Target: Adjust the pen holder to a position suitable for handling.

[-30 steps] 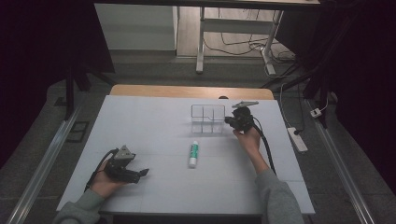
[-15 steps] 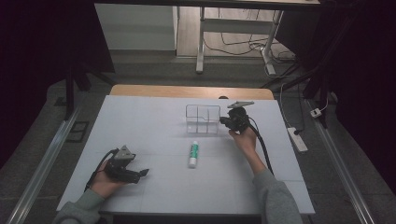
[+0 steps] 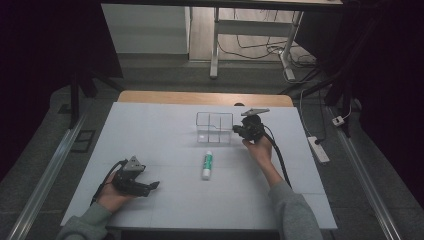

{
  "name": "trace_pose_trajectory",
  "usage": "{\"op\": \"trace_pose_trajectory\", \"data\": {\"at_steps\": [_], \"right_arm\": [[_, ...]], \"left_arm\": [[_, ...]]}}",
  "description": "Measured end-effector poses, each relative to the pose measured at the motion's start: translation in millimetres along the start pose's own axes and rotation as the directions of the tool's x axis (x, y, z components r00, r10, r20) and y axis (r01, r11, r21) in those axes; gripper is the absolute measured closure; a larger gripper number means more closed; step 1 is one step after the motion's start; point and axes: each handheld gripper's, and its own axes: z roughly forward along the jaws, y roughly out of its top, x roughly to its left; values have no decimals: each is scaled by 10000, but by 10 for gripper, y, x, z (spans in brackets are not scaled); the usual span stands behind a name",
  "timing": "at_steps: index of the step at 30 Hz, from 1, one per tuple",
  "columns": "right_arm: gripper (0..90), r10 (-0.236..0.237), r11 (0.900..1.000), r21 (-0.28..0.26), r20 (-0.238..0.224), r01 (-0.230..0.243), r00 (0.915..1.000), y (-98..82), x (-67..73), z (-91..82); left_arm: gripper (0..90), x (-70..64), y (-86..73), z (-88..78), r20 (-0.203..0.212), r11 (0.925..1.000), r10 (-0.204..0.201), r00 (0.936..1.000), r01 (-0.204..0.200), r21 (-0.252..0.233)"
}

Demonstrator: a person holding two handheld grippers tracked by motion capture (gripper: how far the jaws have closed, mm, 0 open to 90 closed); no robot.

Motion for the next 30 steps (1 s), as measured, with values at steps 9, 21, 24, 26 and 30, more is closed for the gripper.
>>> {"op": "trace_pose_trajectory", "data": {"at_steps": [9, 21, 24, 26, 30], "right_arm": [[875, 71, 9998, -183, -147, -74, 9999, 10, -23, -70], [588, 63, 9978, -655, -651, -106, 9979, -74, 13, -372], [487, 33, 9974, -710, -925, -99, 9957, -123, 36, -444], [454, -158, 9977, -663, -837, 102, 9964, -157, 61, -488], [416, -310, 9972, -702, -877, 249, 9957, -206, 94, -555]], "left_arm": [[158, 5, -5, -14, 0, 10000, -27, 10000, 27, -31], [159, 9, -11, -20, 10, 10000, 13, 10000, -13, -37], [161, 11, -11, -19, 17, 10000, 52, 10000, -52, -27], [162, 6, -12, -17, -2, 10000, 53, 10000, -53, -22], [163, 6, -13, -19, 1, 10000, 52, 10000, -52, -32]]}}
